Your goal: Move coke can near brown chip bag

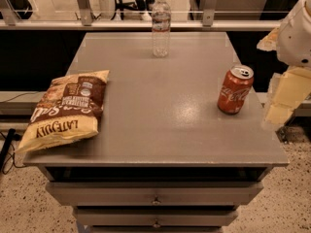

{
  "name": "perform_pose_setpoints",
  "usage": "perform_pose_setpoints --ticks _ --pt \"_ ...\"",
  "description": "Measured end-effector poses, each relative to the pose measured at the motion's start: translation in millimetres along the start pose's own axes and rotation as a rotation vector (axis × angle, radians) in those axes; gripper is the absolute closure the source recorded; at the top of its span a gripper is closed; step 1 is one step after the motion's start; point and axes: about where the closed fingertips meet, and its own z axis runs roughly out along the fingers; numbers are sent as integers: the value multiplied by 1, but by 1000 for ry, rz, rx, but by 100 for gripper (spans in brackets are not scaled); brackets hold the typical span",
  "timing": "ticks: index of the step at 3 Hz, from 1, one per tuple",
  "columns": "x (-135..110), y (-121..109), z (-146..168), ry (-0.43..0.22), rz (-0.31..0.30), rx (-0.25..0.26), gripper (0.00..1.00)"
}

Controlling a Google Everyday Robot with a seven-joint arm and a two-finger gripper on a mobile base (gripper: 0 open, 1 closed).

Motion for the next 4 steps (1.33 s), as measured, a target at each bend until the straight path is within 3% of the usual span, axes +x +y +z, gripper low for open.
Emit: perform_pose_setpoints --ticks 1,3,4 --pt "3 -2 1 -9 17 4 0" --pt "40 -27 32 -109 244 26 0" --pt "50 -39 56 -212 348 1 0"
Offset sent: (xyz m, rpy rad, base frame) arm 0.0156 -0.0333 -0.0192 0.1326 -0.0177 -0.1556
